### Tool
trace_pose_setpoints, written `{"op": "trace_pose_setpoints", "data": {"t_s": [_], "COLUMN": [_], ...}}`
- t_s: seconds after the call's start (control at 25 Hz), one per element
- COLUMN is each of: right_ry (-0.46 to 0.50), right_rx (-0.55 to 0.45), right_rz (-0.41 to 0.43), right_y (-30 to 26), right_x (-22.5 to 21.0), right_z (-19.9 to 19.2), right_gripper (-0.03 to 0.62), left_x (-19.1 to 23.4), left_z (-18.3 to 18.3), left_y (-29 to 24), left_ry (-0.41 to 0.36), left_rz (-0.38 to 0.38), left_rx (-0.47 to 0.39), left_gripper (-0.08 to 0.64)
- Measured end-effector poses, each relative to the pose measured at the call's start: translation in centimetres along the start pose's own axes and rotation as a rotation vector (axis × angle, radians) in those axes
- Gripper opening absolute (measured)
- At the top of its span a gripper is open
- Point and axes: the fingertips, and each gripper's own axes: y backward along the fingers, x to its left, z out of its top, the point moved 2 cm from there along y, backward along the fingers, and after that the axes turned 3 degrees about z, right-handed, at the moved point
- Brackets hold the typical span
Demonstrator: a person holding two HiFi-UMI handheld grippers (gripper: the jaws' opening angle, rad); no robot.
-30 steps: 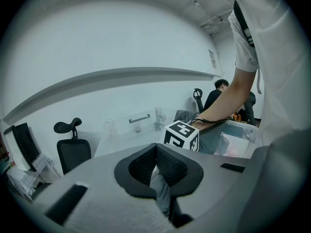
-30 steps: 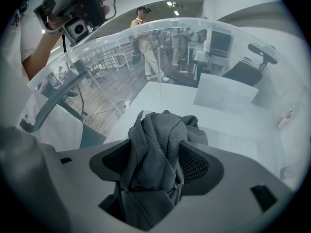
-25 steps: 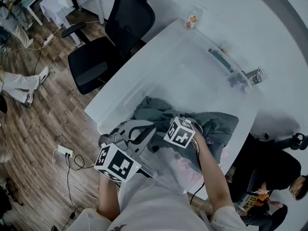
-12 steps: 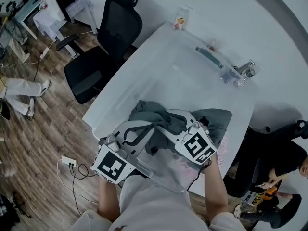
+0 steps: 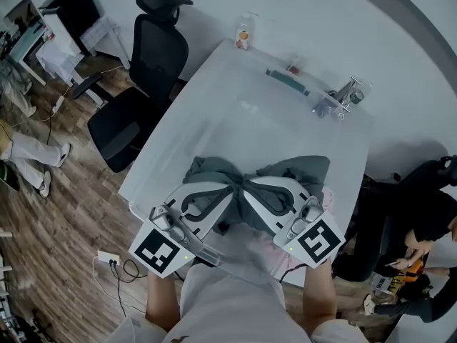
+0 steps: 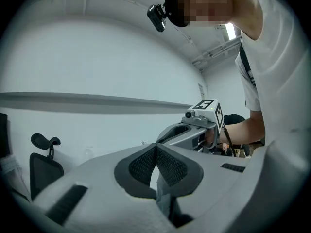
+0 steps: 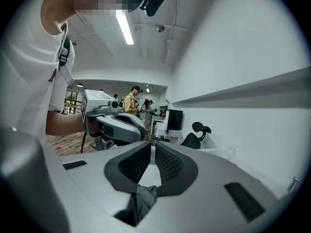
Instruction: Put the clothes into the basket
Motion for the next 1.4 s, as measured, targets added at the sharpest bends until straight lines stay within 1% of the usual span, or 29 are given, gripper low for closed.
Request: {"op": "trace_pose_setpoints", "data": {"t_s": [0.12,0.28,0.36,0.52,0.8,0.92,1.08,1.4], "right_ry": [-0.04,-0.088,-0.101,-0.114,-0.13,-0.125,-0.141,-0.164], "right_rx": [-0.037,-0.106,-0.141,-0.164,-0.175,-0.171,-0.168,-0.165], "right_rz": [-0.022,-0.029,-0.026,-0.04,-0.094,-0.132,-0.195,-0.353], "right_y": [1.3,2.9,3.5,4.7,6.9,8.5,11.0,17.1], "right_x": [0.0,0.2,0.4,0.9,1.2,1.3,1.0,-0.1], "right_z": [0.2,0.0,0.0,-0.1,-0.5,-0.9,-1.6,-3.3], "right_gripper": [0.018,0.006,0.005,0.005,0.005,0.005,0.005,0.005], "left_x": [-0.7,-1.3,-1.7,-2.7,-4.5,-5.5,-6.9,-10.5], "left_z": [0.3,0.2,0.3,0.9,1.5,1.7,2.1,2.9], "left_y": [-0.3,-0.7,-0.9,-0.9,-1.9,-2.6,-4.3,-8.2], "left_ry": [0.015,0.076,0.094,0.085,0.086,0.074,0.07,0.053], "left_rz": [-0.024,-0.032,-0.038,-0.072,-0.121,-0.151,-0.199,-0.321], "left_rx": [-0.013,-0.028,-0.047,-0.078,-0.08,-0.078,-0.083,-0.093], "left_gripper": [0.005,0.005,0.005,0.005,0.005,0.005,0.005,0.005]}}
